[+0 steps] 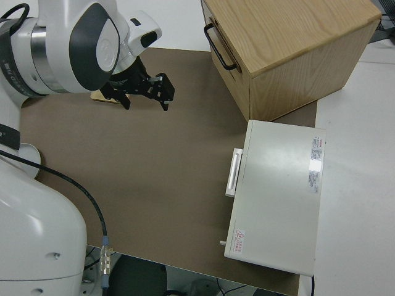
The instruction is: Pick gray plate from table and place it on lower plate rack with left arm
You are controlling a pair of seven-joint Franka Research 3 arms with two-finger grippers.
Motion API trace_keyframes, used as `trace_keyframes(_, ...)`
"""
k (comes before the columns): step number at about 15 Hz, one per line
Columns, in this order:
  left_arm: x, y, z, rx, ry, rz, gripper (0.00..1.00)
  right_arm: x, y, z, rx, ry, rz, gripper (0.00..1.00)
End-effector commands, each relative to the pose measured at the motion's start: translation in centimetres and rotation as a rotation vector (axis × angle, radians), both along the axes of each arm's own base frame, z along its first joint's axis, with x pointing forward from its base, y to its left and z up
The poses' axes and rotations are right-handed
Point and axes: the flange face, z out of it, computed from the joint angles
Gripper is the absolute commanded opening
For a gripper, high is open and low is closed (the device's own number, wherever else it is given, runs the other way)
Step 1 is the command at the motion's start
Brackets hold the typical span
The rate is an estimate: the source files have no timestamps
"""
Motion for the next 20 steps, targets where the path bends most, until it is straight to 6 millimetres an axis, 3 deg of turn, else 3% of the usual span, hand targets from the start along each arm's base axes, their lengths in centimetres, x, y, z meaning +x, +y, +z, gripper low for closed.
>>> trace_keyframes(1,-0.5,0.0,0.2,0.014,0.018,0.016,1.0,-0.3,0.1,0.3,0.006,0.007,0.002,0.99)
trace_keyframes(13,-0.6,-0.1,0.2,0.002,0.018,0.017,1.0,-0.3,0.1,0.3,0.006,0.007,0.0,0.99)
trace_keyframes(20,-0.5,-3.4,-1.2,0.02,0.045,0.134,1.0,-0.3,0.1,0.3,0.006,0.007,0.002,0.99)
